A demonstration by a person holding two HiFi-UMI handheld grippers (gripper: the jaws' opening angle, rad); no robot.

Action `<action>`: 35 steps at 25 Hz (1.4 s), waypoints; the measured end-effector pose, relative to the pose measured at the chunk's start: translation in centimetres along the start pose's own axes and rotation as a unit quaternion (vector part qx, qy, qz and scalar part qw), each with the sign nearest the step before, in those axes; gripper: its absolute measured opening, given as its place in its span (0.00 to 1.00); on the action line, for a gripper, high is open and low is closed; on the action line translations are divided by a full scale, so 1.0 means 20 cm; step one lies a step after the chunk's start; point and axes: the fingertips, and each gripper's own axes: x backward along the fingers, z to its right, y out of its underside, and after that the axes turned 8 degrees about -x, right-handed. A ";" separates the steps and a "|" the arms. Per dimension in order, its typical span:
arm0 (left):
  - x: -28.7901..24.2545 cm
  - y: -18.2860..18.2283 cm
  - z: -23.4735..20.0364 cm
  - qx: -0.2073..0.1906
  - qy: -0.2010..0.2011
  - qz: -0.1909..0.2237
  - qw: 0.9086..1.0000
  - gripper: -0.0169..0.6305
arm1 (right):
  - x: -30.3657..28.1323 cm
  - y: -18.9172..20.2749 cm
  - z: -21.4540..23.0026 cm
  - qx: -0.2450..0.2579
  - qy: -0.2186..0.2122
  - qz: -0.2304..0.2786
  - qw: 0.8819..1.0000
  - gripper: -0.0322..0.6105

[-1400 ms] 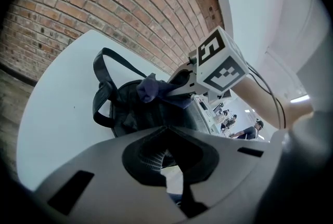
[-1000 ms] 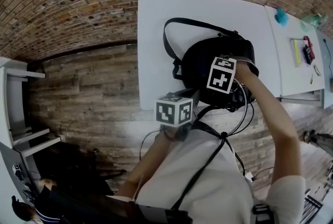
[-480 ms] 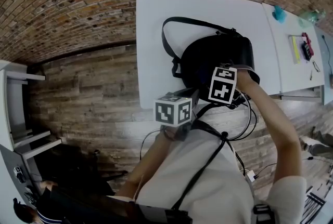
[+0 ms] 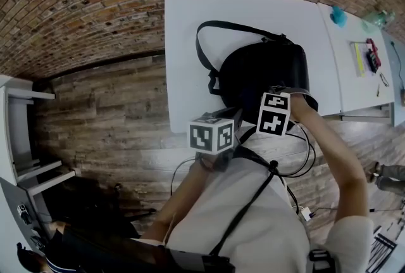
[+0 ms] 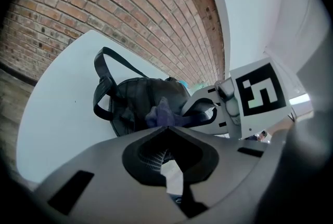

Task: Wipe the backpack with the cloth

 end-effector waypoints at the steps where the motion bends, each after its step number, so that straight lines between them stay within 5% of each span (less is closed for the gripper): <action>1: 0.00 0.00 0.00 0.001 -0.001 0.000 1.000 0.03 | 0.00 0.00 -0.01 0.001 -0.002 0.000 1.000 0.14; 20: -0.01 0.00 -0.01 0.006 -0.001 -0.001 1.000 0.03 | 0.03 0.07 -0.21 0.036 -0.020 -0.012 0.999 0.14; 30: -0.02 -0.02 -0.01 0.009 -0.005 0.002 1.000 0.03 | 0.06 0.07 -0.16 0.037 -0.031 -0.002 0.999 0.14; 35: -0.02 -0.02 -0.03 0.013 -0.008 0.004 1.000 0.03 | 0.14 0.02 -0.03 0.042 -0.003 0.013 0.999 0.14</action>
